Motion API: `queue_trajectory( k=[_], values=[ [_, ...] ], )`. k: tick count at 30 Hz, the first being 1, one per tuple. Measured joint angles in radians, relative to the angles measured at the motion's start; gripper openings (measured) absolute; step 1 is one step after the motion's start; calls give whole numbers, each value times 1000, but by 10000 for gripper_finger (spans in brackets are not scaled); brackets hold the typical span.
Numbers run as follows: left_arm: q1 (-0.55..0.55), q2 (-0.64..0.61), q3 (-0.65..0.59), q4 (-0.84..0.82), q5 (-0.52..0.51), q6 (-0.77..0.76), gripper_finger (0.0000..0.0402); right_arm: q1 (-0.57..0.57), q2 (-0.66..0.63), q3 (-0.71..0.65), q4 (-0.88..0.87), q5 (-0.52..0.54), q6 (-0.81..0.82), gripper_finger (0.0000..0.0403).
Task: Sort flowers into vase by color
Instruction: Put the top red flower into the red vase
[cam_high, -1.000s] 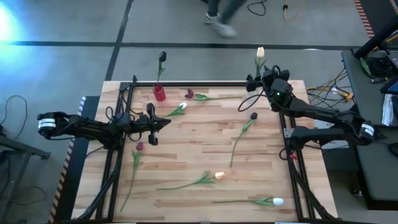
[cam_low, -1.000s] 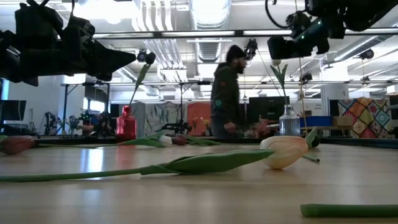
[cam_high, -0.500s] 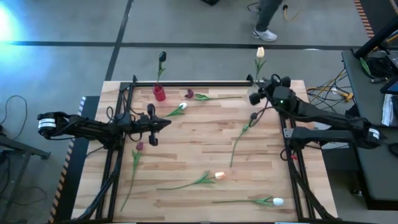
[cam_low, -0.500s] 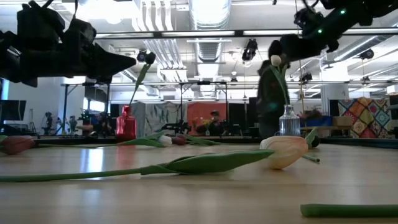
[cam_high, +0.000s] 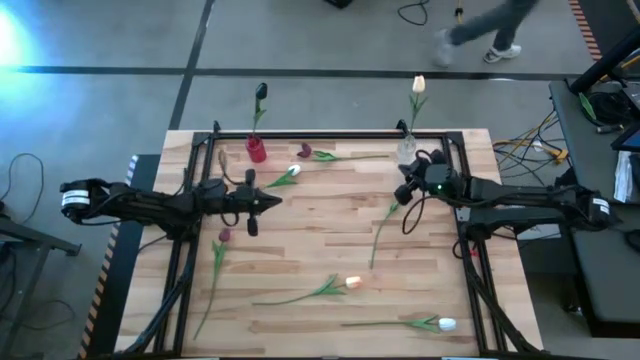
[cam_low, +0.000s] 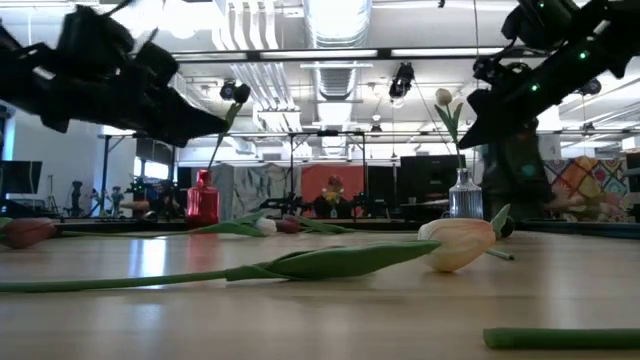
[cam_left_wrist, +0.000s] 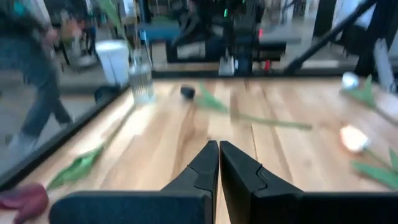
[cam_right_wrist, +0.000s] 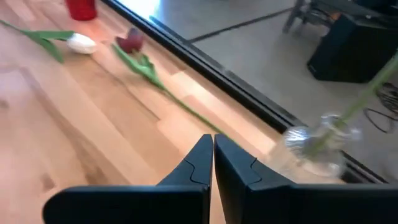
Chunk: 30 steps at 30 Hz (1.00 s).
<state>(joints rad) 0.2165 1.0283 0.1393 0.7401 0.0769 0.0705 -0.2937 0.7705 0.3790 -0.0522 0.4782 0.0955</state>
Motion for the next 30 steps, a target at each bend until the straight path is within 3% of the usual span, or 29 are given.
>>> queue_trajectory(
  k=[8,12,17,21,24,30],
  values=[
    [-16,0,281,-681,-56,-48,0,6,16,-101,148,-42,-5,9],
    [-57,0,395,-882,-116,-62,0,6,16,-134,163,-42,10,9],
    [-69,54,485,-892,-117,-62,0,6,17,-152,180,-50,12,9],
    [-69,153,508,-856,-119,-53,0,6,20,-155,233,-217,-30,9],
    [-74,205,469,-685,-119,-52,0,7,48,-155,331,-305,-72,9],
    [-94,261,351,-292,-119,-46,0,6,185,-42,337,-311,-115,9]
  ],
)
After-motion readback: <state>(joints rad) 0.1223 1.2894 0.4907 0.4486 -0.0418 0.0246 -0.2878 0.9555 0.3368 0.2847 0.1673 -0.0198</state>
